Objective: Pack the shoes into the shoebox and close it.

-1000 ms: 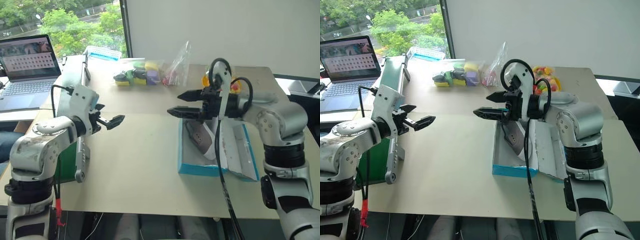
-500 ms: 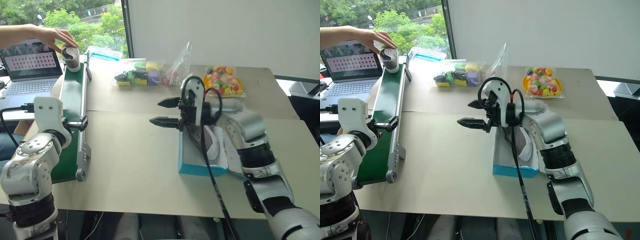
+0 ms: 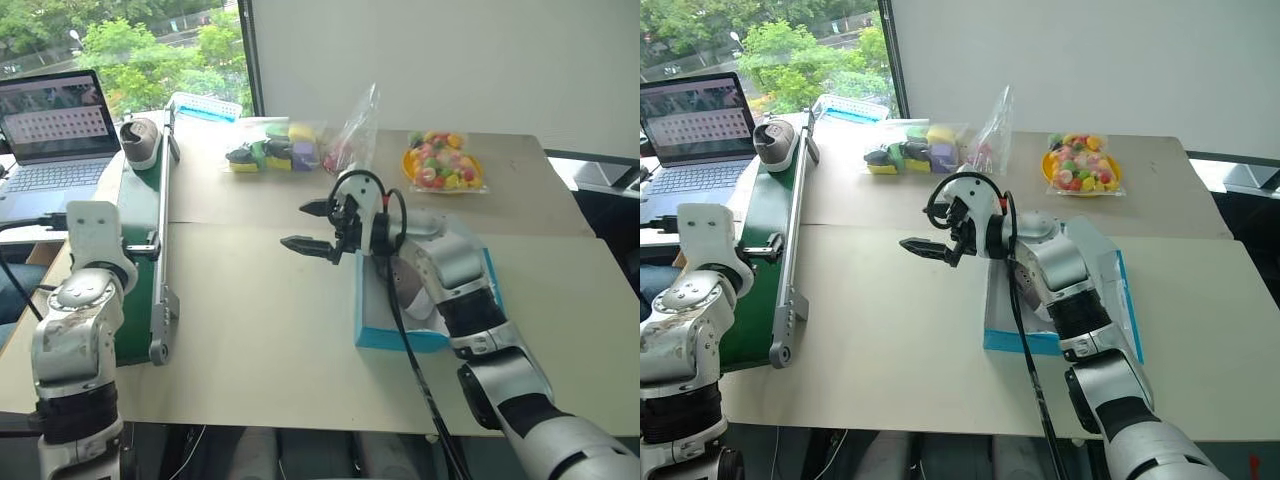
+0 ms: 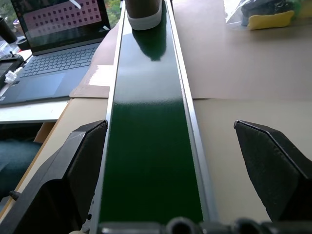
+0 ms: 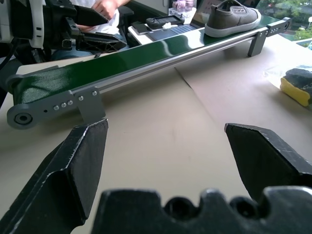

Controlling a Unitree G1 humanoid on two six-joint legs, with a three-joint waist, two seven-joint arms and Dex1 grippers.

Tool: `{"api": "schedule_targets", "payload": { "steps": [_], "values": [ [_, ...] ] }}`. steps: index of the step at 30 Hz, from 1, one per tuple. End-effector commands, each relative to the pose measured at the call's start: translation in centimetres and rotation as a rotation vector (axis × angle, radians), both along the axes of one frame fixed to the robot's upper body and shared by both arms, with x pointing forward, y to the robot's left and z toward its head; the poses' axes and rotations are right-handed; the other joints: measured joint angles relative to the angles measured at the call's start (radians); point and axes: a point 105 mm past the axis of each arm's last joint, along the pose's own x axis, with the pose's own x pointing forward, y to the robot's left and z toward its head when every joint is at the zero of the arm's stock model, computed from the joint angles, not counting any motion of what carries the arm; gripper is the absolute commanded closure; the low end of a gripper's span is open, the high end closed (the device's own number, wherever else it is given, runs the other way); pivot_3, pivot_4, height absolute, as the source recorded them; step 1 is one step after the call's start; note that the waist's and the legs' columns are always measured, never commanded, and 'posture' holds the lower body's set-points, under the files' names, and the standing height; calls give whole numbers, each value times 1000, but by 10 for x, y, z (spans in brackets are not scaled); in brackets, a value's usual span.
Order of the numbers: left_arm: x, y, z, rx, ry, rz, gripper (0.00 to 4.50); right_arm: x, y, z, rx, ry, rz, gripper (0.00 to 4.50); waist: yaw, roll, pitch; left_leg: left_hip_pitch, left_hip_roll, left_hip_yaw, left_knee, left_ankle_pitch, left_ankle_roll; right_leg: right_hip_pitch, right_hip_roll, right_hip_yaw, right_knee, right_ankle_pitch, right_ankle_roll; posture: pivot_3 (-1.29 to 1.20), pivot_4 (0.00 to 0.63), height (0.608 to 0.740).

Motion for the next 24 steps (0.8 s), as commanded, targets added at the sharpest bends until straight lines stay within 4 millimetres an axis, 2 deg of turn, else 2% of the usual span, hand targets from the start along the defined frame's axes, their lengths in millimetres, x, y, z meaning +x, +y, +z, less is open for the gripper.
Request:
{"api": "schedule_targets", "payload": {
  "steps": [1, 6, 12, 19, 24],
  "values": [
    [1, 12, 5, -19, -52, 21, 30, -11, 4, 10, 5, -31, 45, 0, 1, 0, 0, 0, 0, 0, 0, 0, 0, 0, 0, 0, 0, 0, 0, 0, 150, 740],
    [8, 22, -2, -23, -52, 15, 30, -11, 1, 5, -26, -48, 32, 0, 2, 0, 0, 0, 0, 0, 0, 0, 0, 0, 0, 0, 0, 0, 0, 0, 150, 740],
    [15, 36, -3, -17, -60, 16, 30, 8, -9, -4, -92, -111, -116, 0, 2, 0, 0, 0, 0, 0, 0, 0, 0, 0, 0, 0, 0, 0, 0, 0, 150, 740],
    [28, 31, -4, -26, -76, -31, 30, 25, -21, -6, -101, -124, -267, 0, 2, 0, 0, 0, 0, 0, 0, 0, 0, 0, 0, 0, 0, 0, 0, 0, 150, 740],
    [39, 23, -12, -50, -56, -65, 30, 22, -23, -11, -96, -108, -282, 0, 2, -1, 0, 0, 0, 0, 0, 0, 0, 0, 0, 0, 0, 0, 0, 0, 150, 740]
  ]
}}
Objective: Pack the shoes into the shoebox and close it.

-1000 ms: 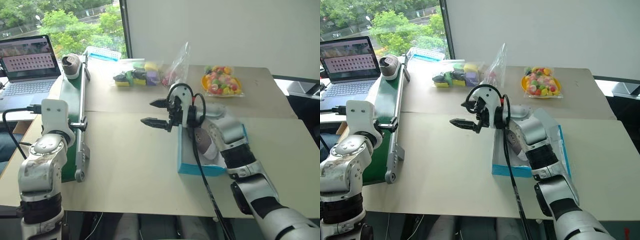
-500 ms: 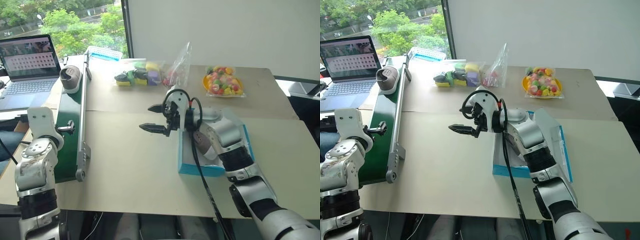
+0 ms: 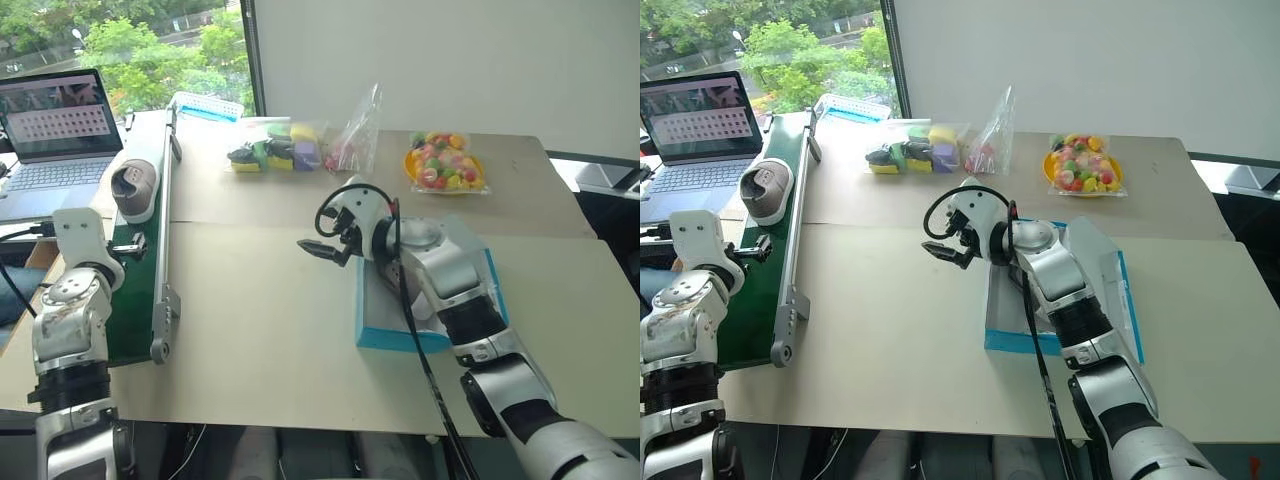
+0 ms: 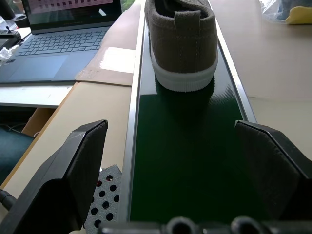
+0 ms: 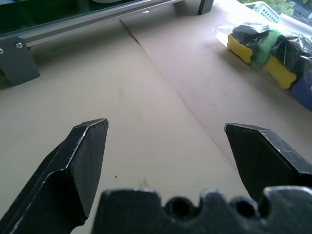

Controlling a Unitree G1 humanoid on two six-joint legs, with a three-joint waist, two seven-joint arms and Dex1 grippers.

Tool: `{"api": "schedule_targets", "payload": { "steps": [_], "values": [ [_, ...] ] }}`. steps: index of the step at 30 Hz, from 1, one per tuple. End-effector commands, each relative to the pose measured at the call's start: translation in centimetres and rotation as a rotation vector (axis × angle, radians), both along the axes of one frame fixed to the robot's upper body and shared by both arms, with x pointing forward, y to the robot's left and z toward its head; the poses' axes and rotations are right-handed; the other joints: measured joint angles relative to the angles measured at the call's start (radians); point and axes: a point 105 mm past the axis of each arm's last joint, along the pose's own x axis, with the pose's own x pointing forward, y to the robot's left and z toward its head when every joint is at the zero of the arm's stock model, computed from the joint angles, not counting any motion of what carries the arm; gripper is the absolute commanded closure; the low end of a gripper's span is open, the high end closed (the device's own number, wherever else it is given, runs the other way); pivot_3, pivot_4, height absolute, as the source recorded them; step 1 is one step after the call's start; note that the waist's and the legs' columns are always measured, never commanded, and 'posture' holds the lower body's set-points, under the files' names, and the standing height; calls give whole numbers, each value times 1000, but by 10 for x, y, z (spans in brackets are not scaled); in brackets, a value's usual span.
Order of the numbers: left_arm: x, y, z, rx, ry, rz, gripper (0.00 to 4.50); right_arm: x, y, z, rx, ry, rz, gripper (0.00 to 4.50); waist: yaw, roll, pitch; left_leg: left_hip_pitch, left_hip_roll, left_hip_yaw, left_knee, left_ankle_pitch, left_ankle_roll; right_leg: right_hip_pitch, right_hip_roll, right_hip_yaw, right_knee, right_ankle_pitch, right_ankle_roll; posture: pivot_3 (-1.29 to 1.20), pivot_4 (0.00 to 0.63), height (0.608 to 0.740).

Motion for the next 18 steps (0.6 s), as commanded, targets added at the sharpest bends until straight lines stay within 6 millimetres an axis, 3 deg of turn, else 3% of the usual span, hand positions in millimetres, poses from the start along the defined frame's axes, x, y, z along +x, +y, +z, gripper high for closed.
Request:
{"api": "schedule_targets", "payload": {
  "steps": [1, 8, 11, 14, 18],
  "values": [
    [8, -5, 8, 14, -34, -29, 30, -3, -2, 12, 36, -35, -7, 0, 0, 0, 0, 0, 0, 0, 0, 0, 0, 0, 0, 0, 0, 0, 0, 0, 150, 740],
    [17, -8, -9, -62, -1, -10, 30, -3, -9, 10, 40, -21, -36, 0, -2, 0, 0, 0, 0, 0, 0, 0, 0, 0, 0, 0, 0, 0, 0, 0, 150, 740],
    [18, -10, -20, -134, 14, 12, 770, 0, -15, 10, 37, -17, -64, 0, 1, 0, 0, 0, 0, 0, 0, 0, 0, 0, 0, 0, 1, 0, 0, 0, 150, 740],
    [19, -15, -21, -146, 11, 7, 1785, 1, -19, 11, 36, -18, -77, 0, 6, 0, 0, 1, 0, 0, 0, 0, 0, 1, 0, 0, 1, 0, 0, 0, 150, 740],
    [21, -18, -17, -150, -4, 16, 1938, 2, -21, 12, 32, -18, -84, 0, 7, 0, 0, 5, -1, 0, 0, 1, -1, 4, 0, 0, 2, 0, 0, 0, 150, 740]
  ]
}}
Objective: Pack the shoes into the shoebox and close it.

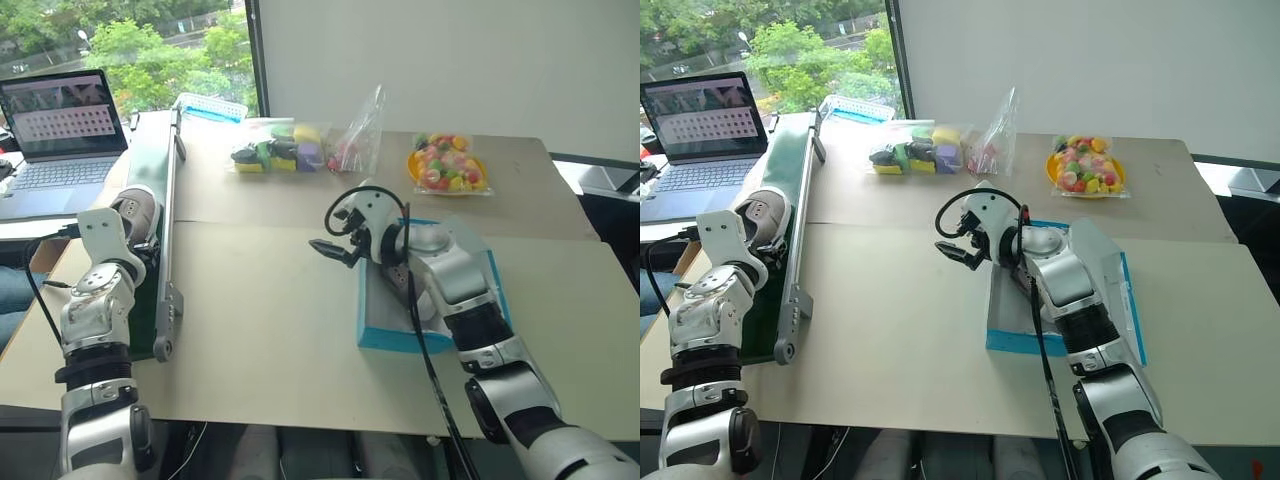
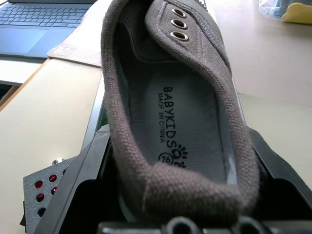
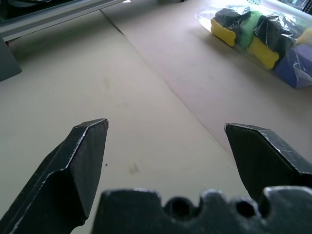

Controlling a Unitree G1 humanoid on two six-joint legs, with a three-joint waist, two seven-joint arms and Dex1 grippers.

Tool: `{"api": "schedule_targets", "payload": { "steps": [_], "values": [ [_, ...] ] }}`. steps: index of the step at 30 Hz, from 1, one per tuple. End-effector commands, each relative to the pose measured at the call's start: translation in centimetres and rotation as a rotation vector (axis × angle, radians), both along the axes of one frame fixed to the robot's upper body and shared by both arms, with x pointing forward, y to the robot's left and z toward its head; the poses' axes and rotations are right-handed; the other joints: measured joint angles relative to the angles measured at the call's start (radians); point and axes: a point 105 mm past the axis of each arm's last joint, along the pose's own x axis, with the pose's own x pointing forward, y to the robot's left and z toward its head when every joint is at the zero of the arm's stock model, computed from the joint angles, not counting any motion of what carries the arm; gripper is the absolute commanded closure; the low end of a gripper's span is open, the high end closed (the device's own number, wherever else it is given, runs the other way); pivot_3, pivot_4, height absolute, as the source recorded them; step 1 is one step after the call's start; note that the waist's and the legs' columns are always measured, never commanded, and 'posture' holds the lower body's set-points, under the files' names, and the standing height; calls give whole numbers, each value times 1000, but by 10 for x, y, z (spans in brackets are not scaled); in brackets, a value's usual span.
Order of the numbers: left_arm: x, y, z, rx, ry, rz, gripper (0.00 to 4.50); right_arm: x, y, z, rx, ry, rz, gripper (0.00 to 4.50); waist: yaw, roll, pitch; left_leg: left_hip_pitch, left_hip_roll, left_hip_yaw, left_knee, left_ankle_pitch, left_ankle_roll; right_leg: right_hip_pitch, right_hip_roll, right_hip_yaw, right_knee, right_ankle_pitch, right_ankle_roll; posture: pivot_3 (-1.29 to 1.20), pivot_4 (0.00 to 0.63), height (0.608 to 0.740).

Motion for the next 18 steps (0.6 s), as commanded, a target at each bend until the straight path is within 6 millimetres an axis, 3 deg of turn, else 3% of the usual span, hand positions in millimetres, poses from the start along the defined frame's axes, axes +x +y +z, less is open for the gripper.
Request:
{"api": "schedule_targets", "payload": {
  "steps": [1, 6, 9, 13, 15, 18],
  "values": [
    [5, -8, 9, -5, -32, -13, 1956, -1, -3, 19, 25, -57, -6, 0, 0, 0, 0, 1, 0, 0, 0, 0, 0, 1, 0, 0, 0, 0, 0, 0, 150, 740],
    [15, -49, 51, 54, -186, -159, 2011, 1, -3, 26, 71, -46, -14, 0, 4, 0, 0, 1, 0, -1, 1, 1, 0, 3, 0, -1, -1, 0, 0, 0, 150, 740],
    [19, -91, 70, 69, -257, -310, 2011, 2, -2, 48, 304, 57, -30, 0, 5, -1, 0, -2, 0, -1, 0, 1, 0, 1, 0, -1, -2, 0, 0, 0, 150, 740],
    [18, -149, 85, -24, -318, -473, 2011, 6, -9, 84, 770, 319, -62, 0, 2, -1, 0, -7, 0, 0, 0, 1, 0, -4, 0, 0, -1, 0, 0, 0, 150, 740],
    [16, -186, 94, -32, -338, -580, 2011, 3, -11, 86, 839, 400, -55, 0, 3, -1, 0, -7, 0, -1, -1, 1, 0, -4, -1, 0, -1, 0, 0, 0, 150, 740],
    [14, -219, 100, -70, -349, -682, 2011, -4, -11, 92, 902, 455, -18, 0, 6, -1, 0, -7, 0, -1, -1, 1, 0, -4, -1, -1, -2, 0, 0, 0, 150, 740]
  ]
}}
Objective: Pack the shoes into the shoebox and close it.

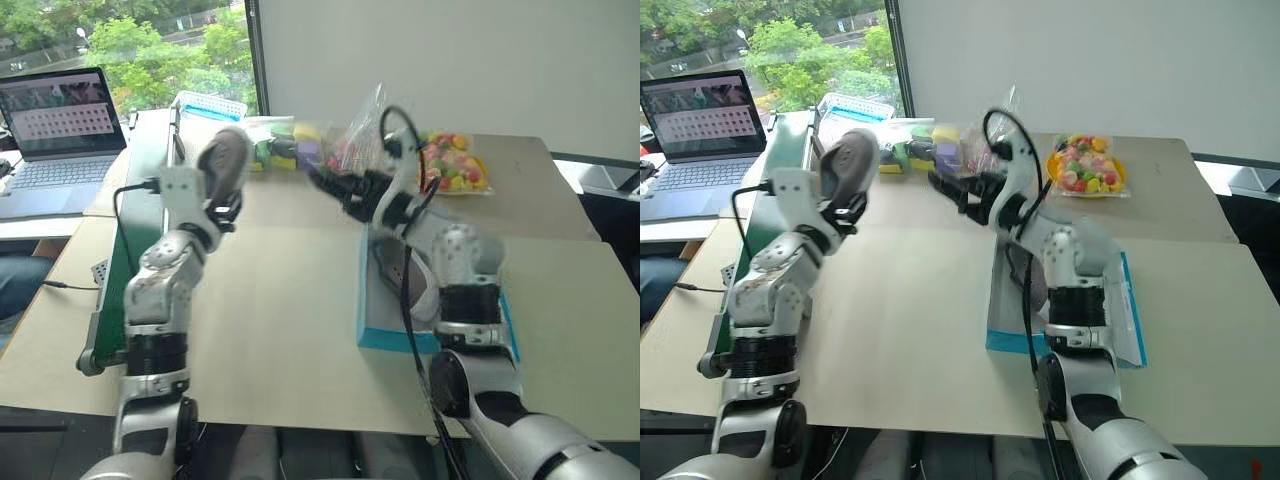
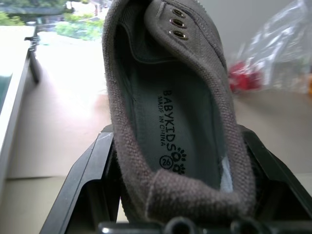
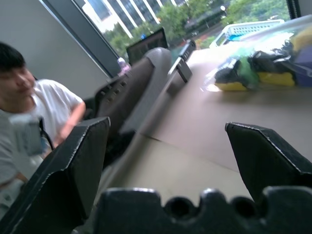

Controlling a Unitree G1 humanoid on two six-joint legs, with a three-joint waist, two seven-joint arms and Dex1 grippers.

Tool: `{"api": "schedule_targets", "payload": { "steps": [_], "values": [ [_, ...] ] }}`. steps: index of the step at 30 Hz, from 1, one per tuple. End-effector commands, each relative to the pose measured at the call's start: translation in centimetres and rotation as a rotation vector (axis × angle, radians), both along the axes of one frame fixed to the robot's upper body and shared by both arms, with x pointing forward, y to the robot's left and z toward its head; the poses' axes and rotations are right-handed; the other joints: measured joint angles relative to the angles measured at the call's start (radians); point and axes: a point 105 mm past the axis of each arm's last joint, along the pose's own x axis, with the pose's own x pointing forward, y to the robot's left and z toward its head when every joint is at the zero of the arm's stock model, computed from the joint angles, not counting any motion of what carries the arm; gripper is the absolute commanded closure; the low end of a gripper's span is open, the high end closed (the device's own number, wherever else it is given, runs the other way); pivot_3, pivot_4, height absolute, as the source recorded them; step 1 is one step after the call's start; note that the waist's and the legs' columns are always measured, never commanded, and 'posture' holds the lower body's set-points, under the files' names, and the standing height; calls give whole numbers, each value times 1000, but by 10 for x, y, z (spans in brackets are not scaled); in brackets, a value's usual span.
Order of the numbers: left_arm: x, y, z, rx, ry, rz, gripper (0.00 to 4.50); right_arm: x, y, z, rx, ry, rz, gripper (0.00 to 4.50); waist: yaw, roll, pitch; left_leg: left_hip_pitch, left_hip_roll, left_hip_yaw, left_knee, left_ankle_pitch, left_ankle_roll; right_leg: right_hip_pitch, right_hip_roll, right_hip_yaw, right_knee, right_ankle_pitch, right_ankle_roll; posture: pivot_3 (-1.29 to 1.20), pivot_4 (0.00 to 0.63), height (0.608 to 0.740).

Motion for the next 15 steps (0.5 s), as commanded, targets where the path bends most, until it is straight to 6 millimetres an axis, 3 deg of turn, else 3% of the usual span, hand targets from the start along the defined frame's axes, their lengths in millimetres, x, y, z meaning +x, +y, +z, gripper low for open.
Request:
{"api": "schedule_targets", "payload": {
  "steps": [1, 7, 15],
  "values": [
    [-8, -38, 28, -37, -75, -136, 2011, -12, -2, 13, 110, 35, 53, 0, -1, 0, 0, 0, 0, 0, 0, 0, 0, 0, 0, 0, 0, 0, 0, 0, 150, 740],
    [-17, -101, 25, -143, -8, -312, 2011, -15, -11, 16, 143, 59, 11, 0, -13, 0, 0, 0, 0, 1, 0, 0, 0, -1, 0, 1, 0, 0, 0, 0, 150, 740],
    [-20, -111, 30, -157, -5, -343, 2011, -12, -23, 15, 139, 50, -56, 0, -20, 0, 0, 0, 0, 1, 0, 0, 0, -1, 1, 2, 0, 0, 0, 0, 150, 740]
  ]
}}
